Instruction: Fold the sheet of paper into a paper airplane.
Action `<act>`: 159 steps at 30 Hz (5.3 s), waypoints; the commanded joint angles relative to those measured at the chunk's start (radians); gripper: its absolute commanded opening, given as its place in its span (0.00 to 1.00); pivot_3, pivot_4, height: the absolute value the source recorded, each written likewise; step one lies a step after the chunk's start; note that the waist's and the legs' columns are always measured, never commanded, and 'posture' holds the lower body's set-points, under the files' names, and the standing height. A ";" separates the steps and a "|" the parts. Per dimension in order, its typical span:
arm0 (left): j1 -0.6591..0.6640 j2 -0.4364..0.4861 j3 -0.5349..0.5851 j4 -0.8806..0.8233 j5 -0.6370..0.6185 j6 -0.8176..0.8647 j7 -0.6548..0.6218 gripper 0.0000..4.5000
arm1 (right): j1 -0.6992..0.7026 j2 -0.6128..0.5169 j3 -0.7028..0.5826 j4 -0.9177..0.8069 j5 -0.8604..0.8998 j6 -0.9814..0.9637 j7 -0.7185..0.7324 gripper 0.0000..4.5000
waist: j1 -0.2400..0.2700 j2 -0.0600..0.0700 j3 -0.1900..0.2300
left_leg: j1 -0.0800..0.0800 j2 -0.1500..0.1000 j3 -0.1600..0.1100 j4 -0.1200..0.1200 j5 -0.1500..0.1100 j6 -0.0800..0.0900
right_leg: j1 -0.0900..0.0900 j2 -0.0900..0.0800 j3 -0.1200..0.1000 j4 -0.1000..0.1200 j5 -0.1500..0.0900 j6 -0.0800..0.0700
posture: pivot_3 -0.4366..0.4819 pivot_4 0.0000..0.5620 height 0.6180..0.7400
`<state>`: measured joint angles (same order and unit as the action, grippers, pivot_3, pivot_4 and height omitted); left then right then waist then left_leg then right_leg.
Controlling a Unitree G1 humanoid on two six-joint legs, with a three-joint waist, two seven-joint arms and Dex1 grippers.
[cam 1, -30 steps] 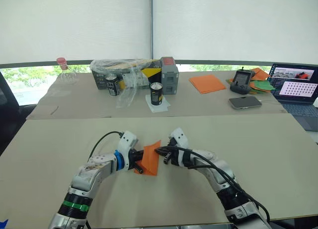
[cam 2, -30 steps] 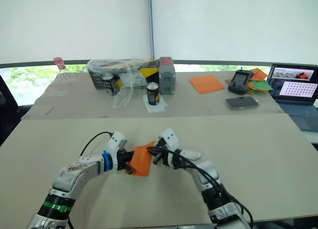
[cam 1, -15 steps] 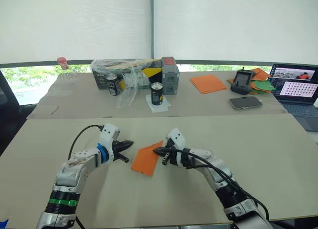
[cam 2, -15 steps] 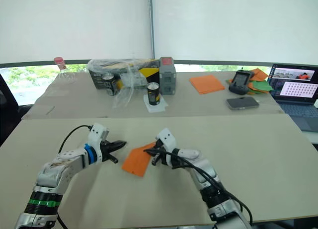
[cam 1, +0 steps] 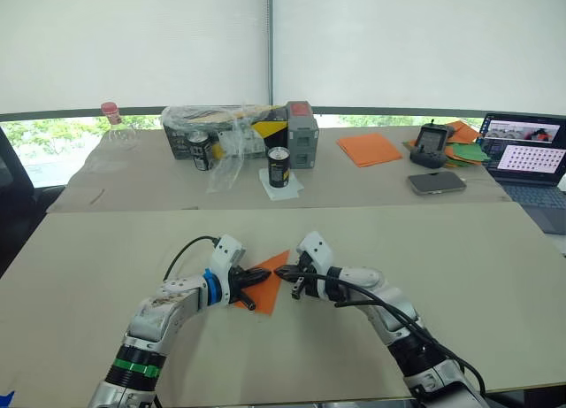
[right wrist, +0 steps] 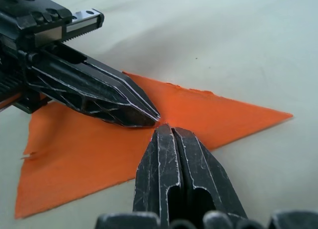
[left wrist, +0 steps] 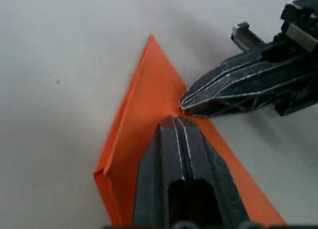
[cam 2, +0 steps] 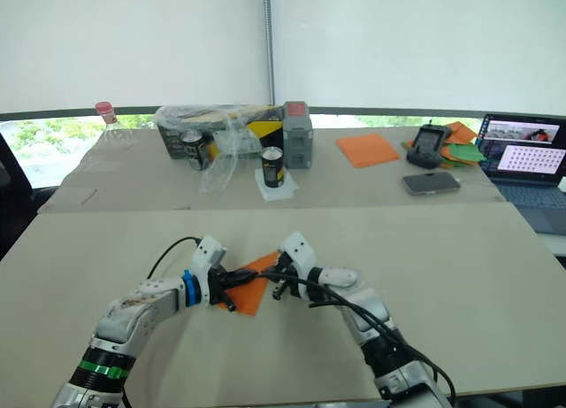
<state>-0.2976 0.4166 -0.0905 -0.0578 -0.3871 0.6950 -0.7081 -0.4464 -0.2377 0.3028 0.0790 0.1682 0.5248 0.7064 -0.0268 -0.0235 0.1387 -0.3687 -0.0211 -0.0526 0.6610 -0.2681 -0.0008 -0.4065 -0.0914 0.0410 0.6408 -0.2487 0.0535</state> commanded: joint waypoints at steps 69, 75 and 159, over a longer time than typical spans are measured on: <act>0.013 0.002 -0.051 -0.026 0.085 -0.069 0.050 0.00 | -0.004 -0.034 0.048 0.176 -0.170 -0.416 0.111 0.00 | 0.008 0.000 0.000 | -0.011 0.000 0.001 0.001 0.001 -0.001 | -0.013 0.000 0.001 0.003 0.000 0.000 | 0.48 0.27 1.00; 0.008 0.014 -0.058 -0.016 0.089 -0.090 0.022 0.00 | 0.042 -0.055 0.083 0.121 -0.165 -0.398 0.175 0.00 | 0.008 0.000 0.000 | -0.010 0.000 0.001 0.001 0.001 -0.001 | -0.012 0.001 0.001 0.004 0.000 0.000 | 0.48 0.27 1.00; -0.453 -0.202 -0.125 0.795 0.293 -0.513 -0.139 0.00 | 0.074 -0.001 0.125 -0.026 -0.240 -0.127 -0.030 0.00 | 0.021 -0.001 -0.002 | 0.001 -0.003 -0.001 0.006 0.000 0.000 | 0.006 -0.001 -0.002 0.001 0.000 0.000 | 0.48 0.27 1.00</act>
<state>-0.7479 0.2303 -0.2036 0.7086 -0.1157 0.1897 -0.8510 -0.3999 -0.2330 0.4029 0.0363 -0.0619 0.3560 0.6706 -0.0063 -0.0245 0.1363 -0.3674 -0.0243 -0.0539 0.6674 -0.2680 -0.0003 -0.4006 -0.0920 0.0385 0.6416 -0.2489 0.0540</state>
